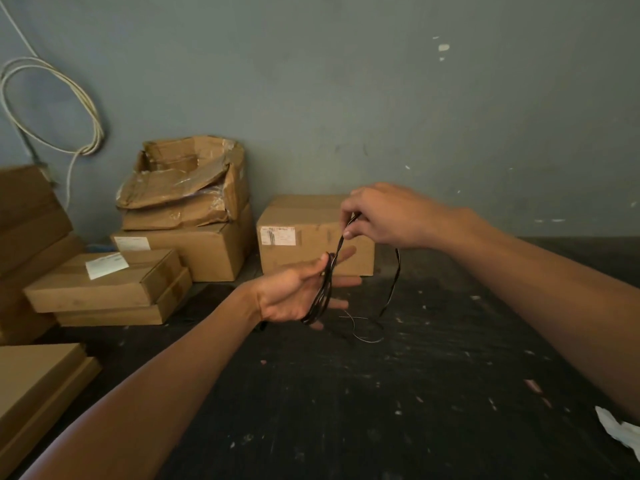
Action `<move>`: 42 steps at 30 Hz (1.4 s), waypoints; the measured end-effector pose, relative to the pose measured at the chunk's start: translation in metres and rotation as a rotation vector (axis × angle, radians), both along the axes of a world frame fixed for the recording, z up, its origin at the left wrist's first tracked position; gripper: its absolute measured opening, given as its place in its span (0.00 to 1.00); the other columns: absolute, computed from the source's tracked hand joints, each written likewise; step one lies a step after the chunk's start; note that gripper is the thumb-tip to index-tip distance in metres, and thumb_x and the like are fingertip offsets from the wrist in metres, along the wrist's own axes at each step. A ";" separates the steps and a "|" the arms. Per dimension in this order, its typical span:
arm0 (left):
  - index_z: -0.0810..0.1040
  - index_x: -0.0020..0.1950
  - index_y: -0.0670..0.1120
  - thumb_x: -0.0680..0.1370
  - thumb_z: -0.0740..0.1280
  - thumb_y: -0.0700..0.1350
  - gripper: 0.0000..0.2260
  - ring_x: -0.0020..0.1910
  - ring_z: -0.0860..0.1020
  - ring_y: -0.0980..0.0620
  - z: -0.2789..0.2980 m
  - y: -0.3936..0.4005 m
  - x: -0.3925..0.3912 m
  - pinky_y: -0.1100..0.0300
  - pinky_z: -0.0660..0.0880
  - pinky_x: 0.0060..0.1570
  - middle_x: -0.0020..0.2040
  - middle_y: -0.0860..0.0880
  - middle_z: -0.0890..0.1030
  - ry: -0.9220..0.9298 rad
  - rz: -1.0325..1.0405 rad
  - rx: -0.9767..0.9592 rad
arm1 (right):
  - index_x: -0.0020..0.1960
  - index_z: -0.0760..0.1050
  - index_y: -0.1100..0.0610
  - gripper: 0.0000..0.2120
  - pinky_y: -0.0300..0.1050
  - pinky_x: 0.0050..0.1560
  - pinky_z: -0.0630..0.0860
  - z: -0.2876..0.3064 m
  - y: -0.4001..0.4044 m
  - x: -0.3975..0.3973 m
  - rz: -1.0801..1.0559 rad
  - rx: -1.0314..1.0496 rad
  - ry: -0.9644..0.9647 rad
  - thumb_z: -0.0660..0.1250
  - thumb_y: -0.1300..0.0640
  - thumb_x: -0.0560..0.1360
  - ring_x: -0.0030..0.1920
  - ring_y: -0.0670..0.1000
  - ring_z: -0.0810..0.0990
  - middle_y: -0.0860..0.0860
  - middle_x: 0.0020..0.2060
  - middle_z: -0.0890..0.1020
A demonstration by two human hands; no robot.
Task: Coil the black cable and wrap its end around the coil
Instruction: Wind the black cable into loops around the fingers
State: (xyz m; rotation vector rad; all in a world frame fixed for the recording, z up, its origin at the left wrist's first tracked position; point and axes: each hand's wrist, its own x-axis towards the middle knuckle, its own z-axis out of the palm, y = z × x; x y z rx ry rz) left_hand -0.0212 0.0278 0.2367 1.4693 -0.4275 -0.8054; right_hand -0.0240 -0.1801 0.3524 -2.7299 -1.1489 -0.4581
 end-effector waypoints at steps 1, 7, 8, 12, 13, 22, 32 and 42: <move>0.64 0.72 0.70 0.79 0.55 0.64 0.20 0.75 0.63 0.38 0.002 -0.002 -0.003 0.22 0.48 0.66 0.76 0.53 0.68 -0.006 -0.046 0.027 | 0.47 0.80 0.48 0.02 0.51 0.48 0.74 0.000 -0.002 0.002 0.000 0.008 -0.020 0.69 0.51 0.76 0.48 0.50 0.77 0.45 0.41 0.76; 0.60 0.75 0.68 0.79 0.55 0.63 0.23 0.75 0.64 0.37 0.014 -0.003 -0.017 0.21 0.48 0.66 0.78 0.49 0.66 0.008 -0.178 0.001 | 0.52 0.83 0.51 0.07 0.45 0.47 0.70 -0.008 -0.016 0.019 0.038 0.117 0.030 0.66 0.54 0.78 0.47 0.47 0.73 0.42 0.39 0.74; 0.60 0.76 0.67 0.79 0.56 0.62 0.24 0.75 0.64 0.37 0.017 -0.003 -0.019 0.21 0.48 0.66 0.78 0.49 0.65 0.017 -0.199 -0.017 | 0.53 0.83 0.52 0.08 0.41 0.45 0.69 -0.011 -0.018 0.022 0.051 0.139 0.052 0.66 0.54 0.78 0.46 0.46 0.73 0.42 0.39 0.75; 0.57 0.78 0.64 0.80 0.56 0.60 0.25 0.76 0.60 0.33 0.026 -0.005 -0.027 0.21 0.47 0.66 0.80 0.45 0.61 0.050 -0.335 -0.091 | 0.55 0.82 0.55 0.09 0.30 0.50 0.69 -0.030 -0.023 0.028 0.116 0.281 0.255 0.66 0.58 0.79 0.48 0.43 0.78 0.44 0.46 0.82; 0.56 0.78 0.63 0.81 0.55 0.59 0.25 0.76 0.58 0.32 0.029 -0.007 -0.028 0.21 0.47 0.66 0.80 0.44 0.59 0.052 -0.362 -0.119 | 0.55 0.82 0.55 0.09 0.34 0.52 0.72 -0.036 -0.023 0.028 0.127 0.328 0.325 0.65 0.59 0.79 0.50 0.45 0.80 0.45 0.47 0.83; 0.55 0.78 0.64 0.82 0.49 0.58 0.23 0.75 0.55 0.29 0.054 -0.014 -0.025 0.24 0.55 0.63 0.80 0.43 0.56 -0.015 -0.334 -0.390 | 0.59 0.74 0.42 0.12 0.50 0.30 0.81 -0.124 0.001 0.001 0.196 0.601 0.618 0.58 0.57 0.82 0.34 0.44 0.80 0.42 0.42 0.79; 0.55 0.77 0.66 0.84 0.42 0.60 0.21 0.73 0.64 0.30 0.061 -0.002 -0.003 0.23 0.63 0.58 0.79 0.45 0.62 -0.065 0.035 -0.536 | 0.66 0.67 0.41 0.13 0.38 0.27 0.68 -0.159 0.030 -0.026 0.178 0.436 0.574 0.54 0.49 0.83 0.26 0.41 0.71 0.45 0.29 0.72; 0.59 0.75 0.67 0.82 0.46 0.62 0.21 0.69 0.72 0.33 0.042 0.013 0.010 0.24 0.67 0.57 0.76 0.48 0.67 -0.073 0.309 -0.447 | 0.48 0.78 0.50 0.10 0.47 0.38 0.76 -0.104 0.017 -0.032 0.125 0.260 0.297 0.61 0.47 0.80 0.36 0.46 0.79 0.48 0.38 0.82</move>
